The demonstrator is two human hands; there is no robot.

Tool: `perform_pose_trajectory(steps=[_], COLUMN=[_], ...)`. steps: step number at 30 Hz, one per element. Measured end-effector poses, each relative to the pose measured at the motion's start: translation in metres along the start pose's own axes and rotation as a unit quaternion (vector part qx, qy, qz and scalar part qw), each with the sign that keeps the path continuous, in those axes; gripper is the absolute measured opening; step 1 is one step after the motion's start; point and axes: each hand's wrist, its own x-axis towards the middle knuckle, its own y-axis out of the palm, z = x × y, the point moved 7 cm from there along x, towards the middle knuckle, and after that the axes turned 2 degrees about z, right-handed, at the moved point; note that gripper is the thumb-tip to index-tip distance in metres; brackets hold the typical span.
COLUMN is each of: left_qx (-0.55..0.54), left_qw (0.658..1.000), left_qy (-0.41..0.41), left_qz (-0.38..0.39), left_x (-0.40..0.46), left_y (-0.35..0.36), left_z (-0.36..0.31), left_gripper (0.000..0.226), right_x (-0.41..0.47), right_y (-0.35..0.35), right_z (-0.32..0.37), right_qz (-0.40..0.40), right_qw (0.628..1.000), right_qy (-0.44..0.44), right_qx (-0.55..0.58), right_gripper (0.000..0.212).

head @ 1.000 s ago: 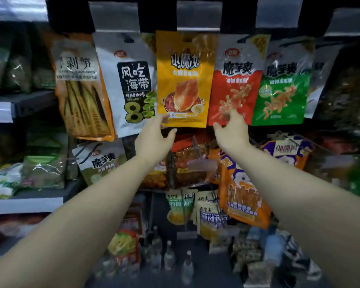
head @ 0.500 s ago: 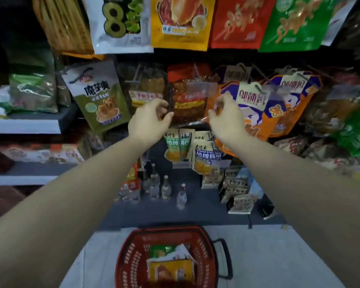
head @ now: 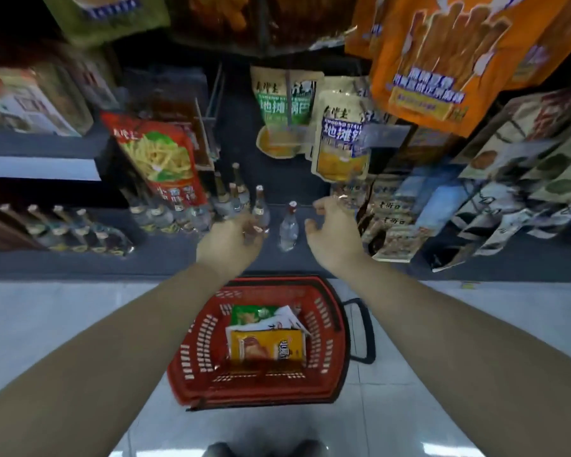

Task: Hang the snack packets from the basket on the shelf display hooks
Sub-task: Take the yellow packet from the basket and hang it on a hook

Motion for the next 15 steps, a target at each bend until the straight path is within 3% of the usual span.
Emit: perform_pose_trajectory(steps=[4,12,15], left_qx=[0.058,0.057,0.093], left_qw=[0.998,0.997,0.988], left_qy=[-0.009,-0.008,0.004], left_qz=[0.019,0.051,0.124], left_x=[0.016,0.047,0.054], left_y=[0.111,0.301,0.360], left_z=[0.091,0.230,0.266], left_gripper=[0.033,0.028,0.030], right_x=[0.002,0.004,-0.001], right_y=[0.120,0.322,0.370], right_z=[-0.086,-0.232,-0.277], right_qz=[0.014,0.044,0.060], right_qw=[0.999,0.997,0.996], right_qy=[0.036,0.055,0.070], right_qx=[-0.002,-0.008,-0.023], right_gripper=[0.036,0.034,0.031])
